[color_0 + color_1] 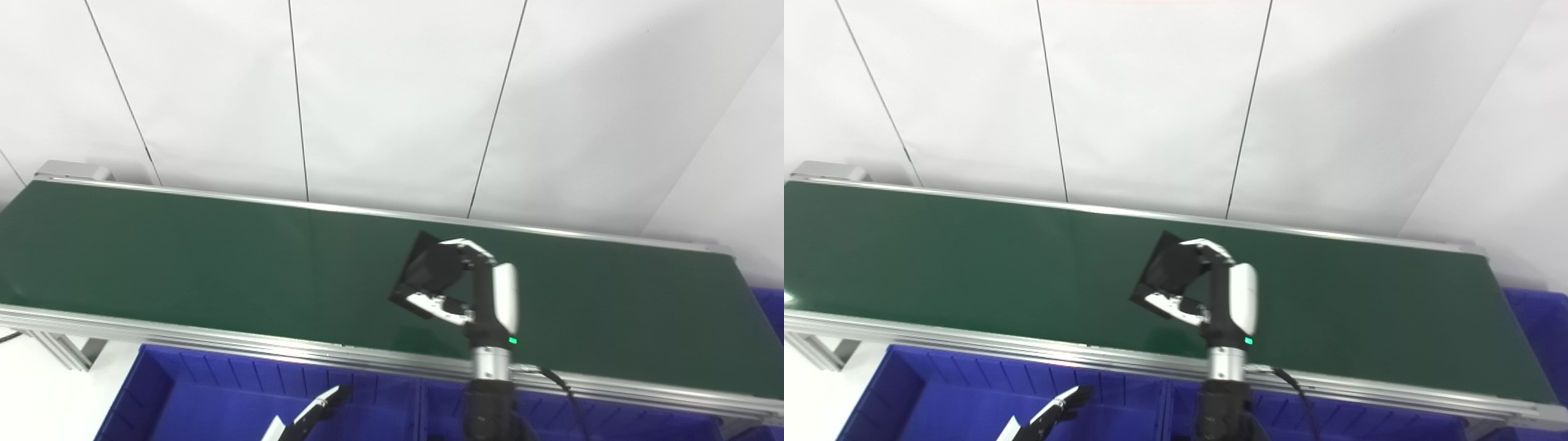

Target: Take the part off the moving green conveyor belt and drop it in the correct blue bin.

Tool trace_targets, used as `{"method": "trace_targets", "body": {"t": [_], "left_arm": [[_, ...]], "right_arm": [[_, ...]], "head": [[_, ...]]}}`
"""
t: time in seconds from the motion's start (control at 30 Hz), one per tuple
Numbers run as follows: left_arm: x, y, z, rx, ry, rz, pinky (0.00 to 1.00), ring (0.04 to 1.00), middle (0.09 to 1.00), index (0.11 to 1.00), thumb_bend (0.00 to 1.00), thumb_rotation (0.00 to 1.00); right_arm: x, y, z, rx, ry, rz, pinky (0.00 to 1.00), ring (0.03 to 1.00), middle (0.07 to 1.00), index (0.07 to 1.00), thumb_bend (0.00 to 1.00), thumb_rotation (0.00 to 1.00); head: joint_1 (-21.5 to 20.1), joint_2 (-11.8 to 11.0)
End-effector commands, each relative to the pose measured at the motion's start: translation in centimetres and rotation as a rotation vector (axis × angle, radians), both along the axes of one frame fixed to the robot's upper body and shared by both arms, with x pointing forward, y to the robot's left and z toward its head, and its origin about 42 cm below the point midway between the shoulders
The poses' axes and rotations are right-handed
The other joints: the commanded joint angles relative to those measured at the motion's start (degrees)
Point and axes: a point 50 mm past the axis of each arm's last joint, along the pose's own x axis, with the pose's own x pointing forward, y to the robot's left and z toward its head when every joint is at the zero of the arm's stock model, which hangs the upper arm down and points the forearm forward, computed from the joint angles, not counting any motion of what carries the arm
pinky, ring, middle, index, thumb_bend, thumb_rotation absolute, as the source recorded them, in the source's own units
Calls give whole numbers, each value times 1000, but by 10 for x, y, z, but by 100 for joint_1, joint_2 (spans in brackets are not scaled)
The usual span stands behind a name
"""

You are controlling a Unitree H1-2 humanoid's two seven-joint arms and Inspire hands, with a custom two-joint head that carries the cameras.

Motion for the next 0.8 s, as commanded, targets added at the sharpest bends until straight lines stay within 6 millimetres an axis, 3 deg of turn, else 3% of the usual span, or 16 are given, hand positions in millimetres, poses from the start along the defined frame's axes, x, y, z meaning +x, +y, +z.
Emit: {"method": "trace_targets", "body": {"t": [0.0, 0.07, 0.13, 0.2, 0.23, 0.33, 0.4, 0.57, 0.77], "left_arm": [[6, 1, 12, -43, -53, -13, 841, 872, 880, 868, 746, 820], [6, 2, 14, -53, -49, -19, 844, 875, 882, 869, 753, 815], [6, 3, 17, -60, -50, -26, 850, 882, 885, 869, 753, 808], [7, 4, 19, -71, -49, -27, 840, 877, 881, 864, 737, 796], [7, 4, 20, -76, -48, -27, 845, 880, 881, 861, 739, 798], [11, 5, 23, -76, -58, -40, 849, 883, 885, 865, 750, 819], [13, 5, 25, -79, -63, -46, 848, 882, 884, 866, 753, 819], [19, 3, 33, -93, -87, -68, 852, 884, 888, 876, 761, 842], [26, 1, 41, -123, -102, -81, 837, 874, 879, 873, 752, 820]], "right_arm": [[-7, -3, 19, 13, -59, 2, 424, 438, 553, 462, 511, 0], [-20, -11, 21, 10, -54, -12, 442, 448, 548, 458, 512, 0], [-37, -20, 23, 10, -44, -33, 312, 449, 540, 455, 514, 0], [-52, -27, 22, 11, -33, -40, 249, 446, 536, 455, 514, 0], [-57, -29, 22, 11, -27, -40, 351, 432, 549, 467, 512, 0], [-84, -42, 14, -15, 15, -61, 417, 446, 550, 463, 512, 0], [-98, -50, 8, -32, 45, -67, 372, 454, 541, 456, 513, 0], [-137, -67, -23, -74, 192, -96, 425, 445, 552, 463, 512, 0], [-164, -78, -49, -184, 283, -157, 515, 484, 527, 449, 514, 0]], "head": [[-30, 58], [-53, 98], [-91, 161], [-128, 250], [-128, 250], [-193, 415], [-209, 539], [-186, 803], [-140, 952]]}}
